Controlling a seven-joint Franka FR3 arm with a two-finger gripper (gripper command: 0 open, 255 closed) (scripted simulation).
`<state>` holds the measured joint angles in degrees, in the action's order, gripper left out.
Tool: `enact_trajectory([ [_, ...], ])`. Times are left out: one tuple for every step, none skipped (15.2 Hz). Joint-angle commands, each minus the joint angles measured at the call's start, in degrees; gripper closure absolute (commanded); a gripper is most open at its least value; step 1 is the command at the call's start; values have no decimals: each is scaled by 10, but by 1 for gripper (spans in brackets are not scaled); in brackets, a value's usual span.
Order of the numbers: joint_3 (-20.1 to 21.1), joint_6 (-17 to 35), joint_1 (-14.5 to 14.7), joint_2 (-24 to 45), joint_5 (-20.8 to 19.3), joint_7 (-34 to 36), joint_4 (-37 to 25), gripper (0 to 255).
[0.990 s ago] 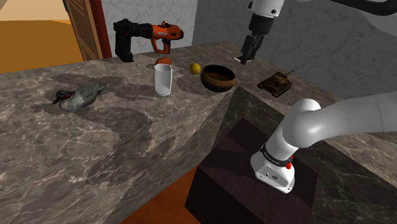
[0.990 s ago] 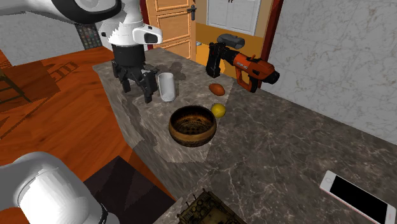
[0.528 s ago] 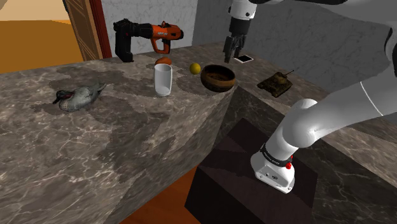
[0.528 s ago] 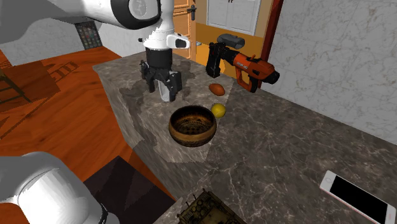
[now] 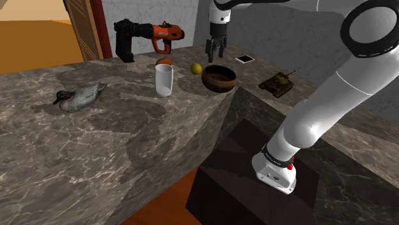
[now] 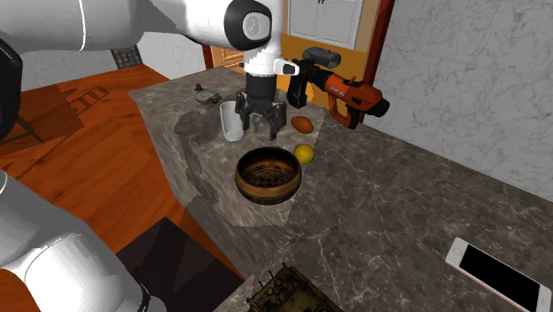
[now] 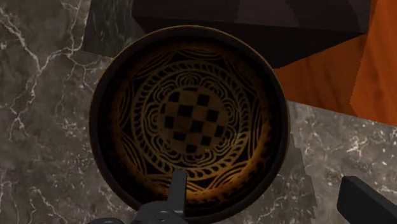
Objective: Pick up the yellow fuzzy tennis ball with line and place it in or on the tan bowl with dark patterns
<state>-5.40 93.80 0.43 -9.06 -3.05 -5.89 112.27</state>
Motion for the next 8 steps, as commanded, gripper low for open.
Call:
enact_trajectory([
  [-4,1,-3,47,-4,-4,-36,0],
  [-5,0,-4,72,-6,-6,-57,0],
  [-6,-1,-5,97,-7,-7,-79,0],
  [-7,-3,-6,123,-8,-9,-102,0],
  [-8,-6,-7,149,-9,-10,-126,0],
  [-9,-10,-9,175,-10,-12,-151,0],
  [-10,-14,-10,201,-11,-13,-177,0],
  [-12,-20,-12,228,-12,-15,-204,0],
])
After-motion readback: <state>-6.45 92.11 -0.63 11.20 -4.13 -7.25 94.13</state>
